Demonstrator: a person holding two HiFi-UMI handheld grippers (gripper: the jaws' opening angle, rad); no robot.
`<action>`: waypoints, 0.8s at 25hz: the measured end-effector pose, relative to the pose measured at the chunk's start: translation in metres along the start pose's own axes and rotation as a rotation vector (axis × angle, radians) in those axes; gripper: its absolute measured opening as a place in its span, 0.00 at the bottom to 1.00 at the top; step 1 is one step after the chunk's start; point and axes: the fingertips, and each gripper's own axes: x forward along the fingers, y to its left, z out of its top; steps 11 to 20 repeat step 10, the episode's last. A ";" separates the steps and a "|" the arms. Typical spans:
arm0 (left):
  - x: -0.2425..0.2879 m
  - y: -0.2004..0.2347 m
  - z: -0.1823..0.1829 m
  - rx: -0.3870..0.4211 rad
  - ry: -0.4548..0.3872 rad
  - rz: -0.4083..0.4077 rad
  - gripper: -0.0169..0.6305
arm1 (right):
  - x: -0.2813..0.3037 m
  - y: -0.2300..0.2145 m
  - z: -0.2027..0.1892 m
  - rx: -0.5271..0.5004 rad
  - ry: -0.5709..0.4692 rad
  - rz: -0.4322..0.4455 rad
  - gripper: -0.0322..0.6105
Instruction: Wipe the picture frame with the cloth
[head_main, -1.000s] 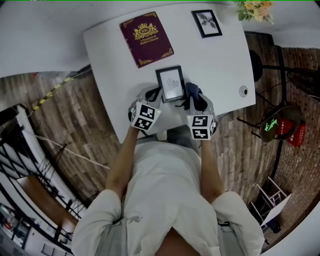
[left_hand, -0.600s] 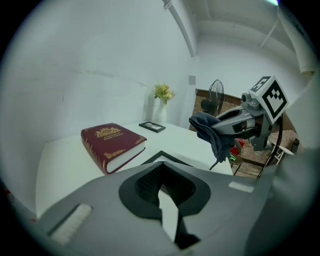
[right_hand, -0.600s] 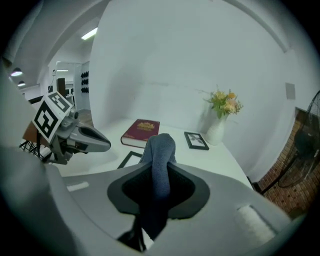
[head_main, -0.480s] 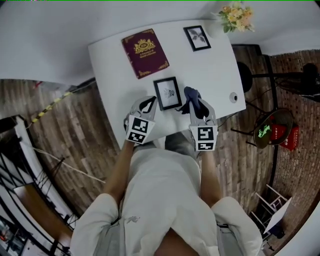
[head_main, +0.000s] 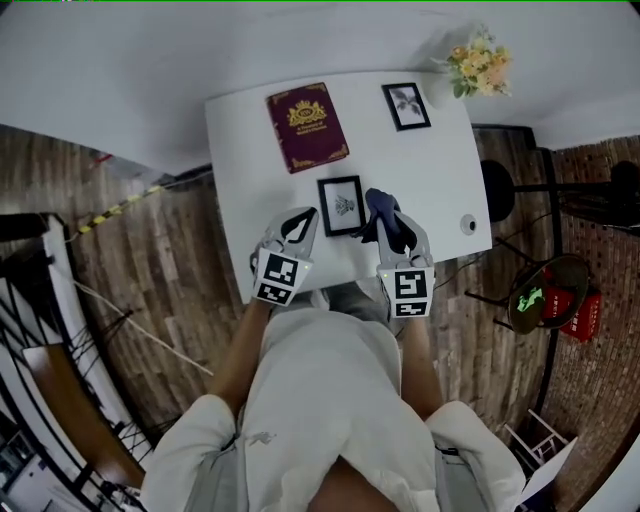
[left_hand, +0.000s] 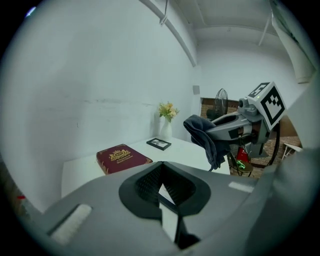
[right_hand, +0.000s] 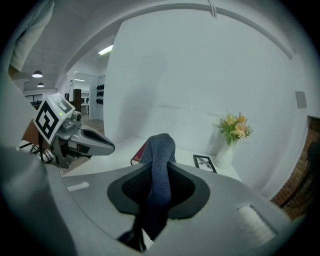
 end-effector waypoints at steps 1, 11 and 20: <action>0.000 0.000 0.003 0.002 0.001 0.015 0.06 | 0.002 -0.002 0.001 0.002 -0.010 0.014 0.16; 0.003 -0.011 0.037 0.015 -0.007 0.159 0.06 | 0.011 -0.028 0.013 -0.012 -0.083 0.131 0.16; 0.003 -0.011 0.037 0.015 -0.007 0.159 0.06 | 0.011 -0.028 0.013 -0.012 -0.083 0.131 0.16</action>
